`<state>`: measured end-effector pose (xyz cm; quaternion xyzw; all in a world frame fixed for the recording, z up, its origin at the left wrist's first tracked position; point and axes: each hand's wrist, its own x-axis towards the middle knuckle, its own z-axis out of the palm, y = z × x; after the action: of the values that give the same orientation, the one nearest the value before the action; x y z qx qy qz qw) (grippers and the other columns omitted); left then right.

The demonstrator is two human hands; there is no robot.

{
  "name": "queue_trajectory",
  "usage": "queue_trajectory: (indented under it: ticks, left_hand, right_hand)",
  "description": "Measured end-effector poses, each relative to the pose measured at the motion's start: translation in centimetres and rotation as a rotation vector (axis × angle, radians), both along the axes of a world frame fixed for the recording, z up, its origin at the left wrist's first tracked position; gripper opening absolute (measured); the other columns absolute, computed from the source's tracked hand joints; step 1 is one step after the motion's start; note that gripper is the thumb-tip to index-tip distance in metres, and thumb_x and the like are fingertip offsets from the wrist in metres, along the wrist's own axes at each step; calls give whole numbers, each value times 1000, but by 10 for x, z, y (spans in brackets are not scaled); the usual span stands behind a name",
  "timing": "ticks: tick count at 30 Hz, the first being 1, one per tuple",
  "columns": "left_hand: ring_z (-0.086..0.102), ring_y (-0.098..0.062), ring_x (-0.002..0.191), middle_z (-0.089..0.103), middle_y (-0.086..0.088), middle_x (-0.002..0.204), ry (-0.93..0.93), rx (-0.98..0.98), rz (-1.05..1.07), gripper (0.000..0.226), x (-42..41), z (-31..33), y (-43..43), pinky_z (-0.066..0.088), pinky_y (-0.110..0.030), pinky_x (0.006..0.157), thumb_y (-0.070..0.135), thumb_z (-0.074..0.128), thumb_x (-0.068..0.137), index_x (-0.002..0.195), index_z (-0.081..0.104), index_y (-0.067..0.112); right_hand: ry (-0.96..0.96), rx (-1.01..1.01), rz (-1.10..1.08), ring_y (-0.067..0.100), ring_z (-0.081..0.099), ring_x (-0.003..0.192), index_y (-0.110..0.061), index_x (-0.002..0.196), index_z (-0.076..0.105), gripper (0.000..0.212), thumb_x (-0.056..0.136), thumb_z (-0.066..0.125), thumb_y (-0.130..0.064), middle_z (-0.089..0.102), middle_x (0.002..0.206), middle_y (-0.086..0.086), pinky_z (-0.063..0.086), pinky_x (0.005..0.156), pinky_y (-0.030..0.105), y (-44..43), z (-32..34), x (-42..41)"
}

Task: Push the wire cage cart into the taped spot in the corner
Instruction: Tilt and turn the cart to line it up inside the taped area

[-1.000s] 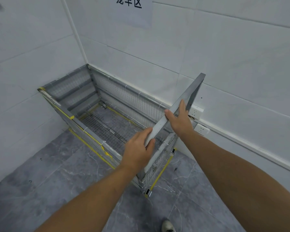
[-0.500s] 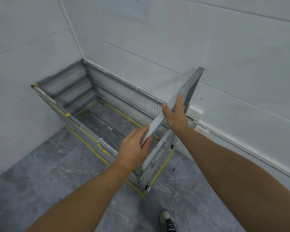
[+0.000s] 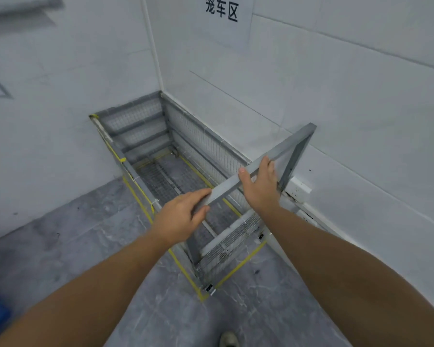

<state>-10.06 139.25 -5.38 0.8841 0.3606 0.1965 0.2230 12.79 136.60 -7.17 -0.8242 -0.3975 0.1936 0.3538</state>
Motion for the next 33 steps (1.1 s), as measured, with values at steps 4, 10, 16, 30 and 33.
queue_trajectory:
  ticks: [4,10,16,30,33]
  left_hand:
    - [58,-26,80,64,0,94,162,216,1,40,-1,4,-4,47,-40,68,45,38,96,132,46,29]
    - [57,-28,84,63,-2,100,265,232,120,32,17,17,-19,40,-40,68,37,43,98,126,49,24]
    - [58,-29,98,60,-2,113,368,134,260,39,47,18,-23,47,-46,81,49,36,98,127,46,25]
    - [55,-24,79,67,-4,96,425,-174,777,61,117,25,-19,47,-44,80,67,15,91,98,59,26]
    - [55,-24,84,65,-4,101,424,-146,843,59,123,24,-18,45,-44,82,65,17,92,102,61,26]
  right_hand:
    - [-169,-77,28,29,0,149,-21,155,8,80,93,27,-68,5,164,10,19,114,63,-5,6,8]
    - [-345,-116,86,29,2,149,-18,148,28,65,97,29,-59,11,162,15,18,114,61,-7,14,22]
    - [-444,-79,271,29,-2,150,-21,148,32,59,100,25,-55,12,162,14,7,117,55,2,20,52]
    - [-736,-24,731,25,22,143,-34,120,54,47,99,17,-55,54,135,-7,19,105,60,27,28,134]
    - [-722,-23,756,25,21,144,-33,124,57,55,98,16,-58,50,143,-3,10,112,61,45,30,153]
